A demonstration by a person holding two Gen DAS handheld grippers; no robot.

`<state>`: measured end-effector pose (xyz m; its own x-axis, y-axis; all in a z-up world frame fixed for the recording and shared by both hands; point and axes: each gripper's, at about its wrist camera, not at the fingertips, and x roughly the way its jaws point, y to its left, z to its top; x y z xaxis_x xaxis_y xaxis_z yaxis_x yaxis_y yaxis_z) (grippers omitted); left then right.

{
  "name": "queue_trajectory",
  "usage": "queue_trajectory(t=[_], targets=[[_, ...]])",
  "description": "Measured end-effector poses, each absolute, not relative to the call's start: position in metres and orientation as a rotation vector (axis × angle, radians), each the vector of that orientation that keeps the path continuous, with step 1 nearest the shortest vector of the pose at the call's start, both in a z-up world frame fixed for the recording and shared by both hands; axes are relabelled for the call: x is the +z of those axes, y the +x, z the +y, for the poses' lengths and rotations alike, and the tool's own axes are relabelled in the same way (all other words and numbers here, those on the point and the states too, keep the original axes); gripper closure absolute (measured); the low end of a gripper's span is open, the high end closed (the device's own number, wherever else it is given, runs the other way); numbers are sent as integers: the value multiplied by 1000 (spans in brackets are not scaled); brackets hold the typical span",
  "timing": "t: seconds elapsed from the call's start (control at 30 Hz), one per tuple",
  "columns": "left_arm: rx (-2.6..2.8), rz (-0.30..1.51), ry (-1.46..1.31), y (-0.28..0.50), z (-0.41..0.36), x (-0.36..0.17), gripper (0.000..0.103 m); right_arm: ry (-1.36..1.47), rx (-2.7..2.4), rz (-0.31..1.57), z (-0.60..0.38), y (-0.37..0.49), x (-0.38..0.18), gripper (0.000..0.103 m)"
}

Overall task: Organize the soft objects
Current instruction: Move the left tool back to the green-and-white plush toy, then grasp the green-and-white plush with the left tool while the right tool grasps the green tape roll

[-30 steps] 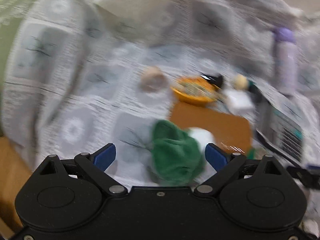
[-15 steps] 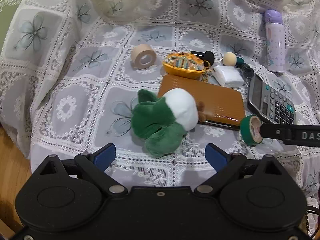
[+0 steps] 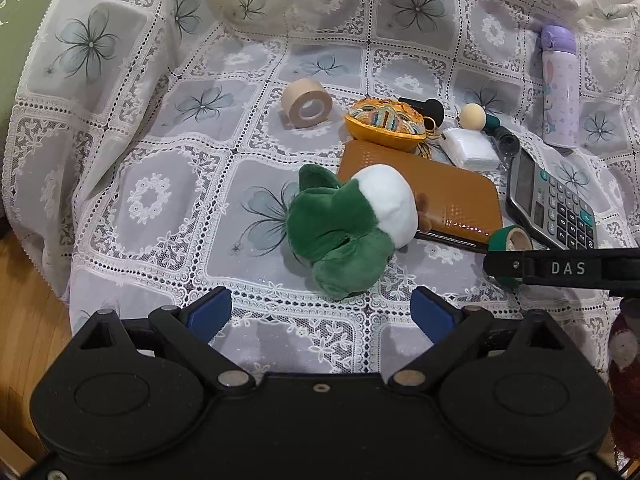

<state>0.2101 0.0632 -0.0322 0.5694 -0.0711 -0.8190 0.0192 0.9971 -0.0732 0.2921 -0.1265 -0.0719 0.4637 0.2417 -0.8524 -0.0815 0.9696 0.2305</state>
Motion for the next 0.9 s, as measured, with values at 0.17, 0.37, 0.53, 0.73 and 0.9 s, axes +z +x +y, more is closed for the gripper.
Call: queue_trajectory(t=[0.17,0.37,0.53,0.73,0.9], targets=[[-61,956,-68,214,63,-30,10,153,157,1068,-137,281,-67,56],[-80,904,-73,224,56,-21,10,118,80,1073,-157,259,-59,56],[-95,870,-34,236,47,-20,9,142,52,1047,-164,248,-48,56],[-95,892,-43,254,46,-33,9,103,41,1029,-161,250,-48,55],[-124,923,-49,261,45,-45,9,123,45,1060,-162,252,-56,52]])
